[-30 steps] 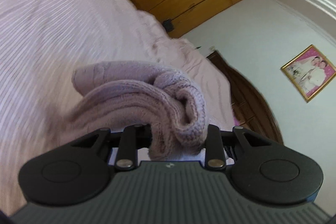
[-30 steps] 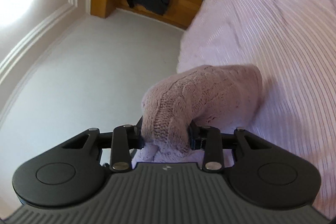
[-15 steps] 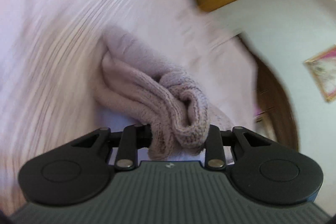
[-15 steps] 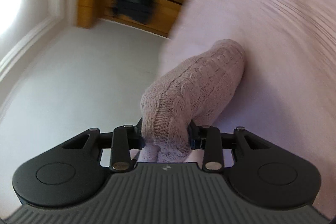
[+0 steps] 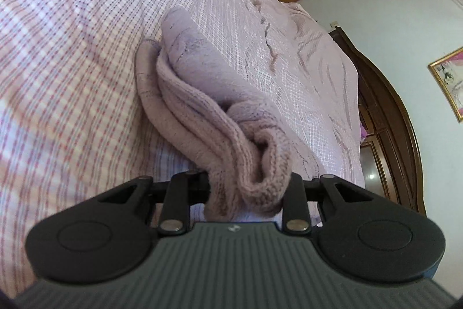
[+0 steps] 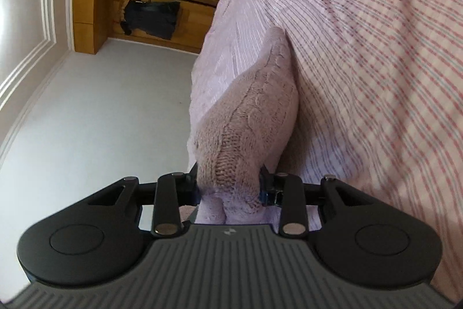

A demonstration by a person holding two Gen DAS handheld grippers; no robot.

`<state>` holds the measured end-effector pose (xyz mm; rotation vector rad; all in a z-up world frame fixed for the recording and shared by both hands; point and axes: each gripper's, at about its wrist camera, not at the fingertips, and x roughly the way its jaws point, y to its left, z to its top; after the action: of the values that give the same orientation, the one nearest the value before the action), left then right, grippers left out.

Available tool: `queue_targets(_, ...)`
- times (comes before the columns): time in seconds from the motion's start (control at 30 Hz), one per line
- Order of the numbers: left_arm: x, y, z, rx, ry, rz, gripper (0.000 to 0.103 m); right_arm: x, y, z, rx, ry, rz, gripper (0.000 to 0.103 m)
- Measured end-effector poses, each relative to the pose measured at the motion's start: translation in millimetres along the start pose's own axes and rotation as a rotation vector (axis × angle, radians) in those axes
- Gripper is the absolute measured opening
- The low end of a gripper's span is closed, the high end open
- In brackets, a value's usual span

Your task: Fold small clothes

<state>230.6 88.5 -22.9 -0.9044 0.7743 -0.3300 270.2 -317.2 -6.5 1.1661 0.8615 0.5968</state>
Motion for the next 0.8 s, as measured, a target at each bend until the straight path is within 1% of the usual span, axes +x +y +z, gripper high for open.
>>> queue_targets(0.2, -16.1, 6.1, -25.0, 0.038, 0.016, 0.003, 0.030, -42.0, -1.2, -37.6, -0.002, -0.003, -0.007, 0.038)
queue_targets(0.33, -22.9, 9.3, -36.9, 0.069, 0.036, 0.031, 0.030, -58.6, -12.9, -59.4, 0.003, -0.006, -0.015, 0.038)
queue_targets(0.47, -24.4, 13.8, -47.3, 0.111, 0.051, 0.069, 0.030, -59.3, -38.2, -76.4, 0.017, -0.017, -0.034, 0.038)
queue_targets(0.63, -27.1, 19.3, -48.1, 0.115, 0.062, 0.069, 0.030, -57.4, -35.5, -89.1, -0.054, -0.026, -0.052, 0.038)
queue_targets(0.73, -34.9, 21.1, -49.2, 0.129, 0.060, 0.077, 0.031, -50.8, -34.0, -94.1, -0.075, -0.024, -0.058, 0.038)
queue_targets(0.8, -36.9, 23.4, -49.5, 0.113, 0.061, 0.072, 0.031, -49.8, -33.1, -100.5, -0.078, -0.026, -0.060, 0.038)
